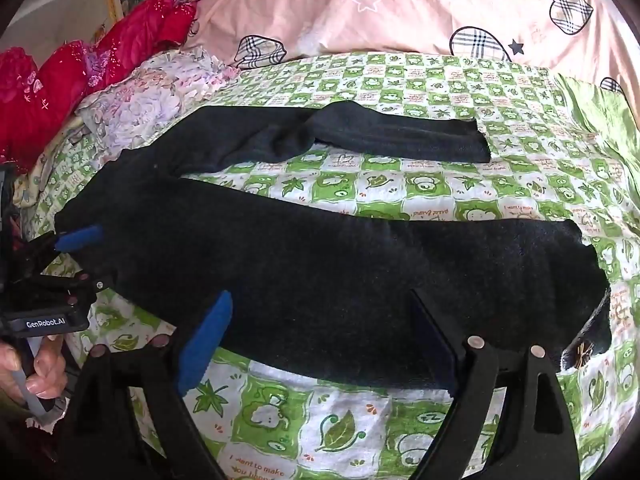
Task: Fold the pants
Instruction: 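Position both grippers over the black pants' waistband and leg hems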
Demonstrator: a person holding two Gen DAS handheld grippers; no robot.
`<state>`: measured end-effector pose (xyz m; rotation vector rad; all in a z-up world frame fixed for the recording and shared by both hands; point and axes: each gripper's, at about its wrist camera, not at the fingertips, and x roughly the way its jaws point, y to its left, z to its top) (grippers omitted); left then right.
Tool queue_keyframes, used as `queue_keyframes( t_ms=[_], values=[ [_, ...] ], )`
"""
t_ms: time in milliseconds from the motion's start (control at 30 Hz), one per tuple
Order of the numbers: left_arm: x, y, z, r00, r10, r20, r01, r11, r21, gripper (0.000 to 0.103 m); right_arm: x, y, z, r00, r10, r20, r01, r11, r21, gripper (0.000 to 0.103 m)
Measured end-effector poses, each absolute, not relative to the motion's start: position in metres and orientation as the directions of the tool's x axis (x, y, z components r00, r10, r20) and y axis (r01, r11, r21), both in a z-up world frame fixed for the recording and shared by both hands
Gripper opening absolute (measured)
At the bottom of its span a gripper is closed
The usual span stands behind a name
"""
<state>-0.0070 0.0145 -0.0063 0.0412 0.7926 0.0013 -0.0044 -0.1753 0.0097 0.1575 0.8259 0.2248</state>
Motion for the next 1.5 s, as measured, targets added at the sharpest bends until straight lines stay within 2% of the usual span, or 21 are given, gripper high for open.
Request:
queue_keyframes(
  t_ms=[1500],
  values=[
    [-0.0069, 0.0126, -0.0099, 0.699, -0.01, -0.715, 0.04, 0.999, 0.025, 0.095, -0.007, -0.1728, 0.0143, 0.652, 0.278, -0.705, -0.142, 0.959, 0.246, 0.088]
  ],
)
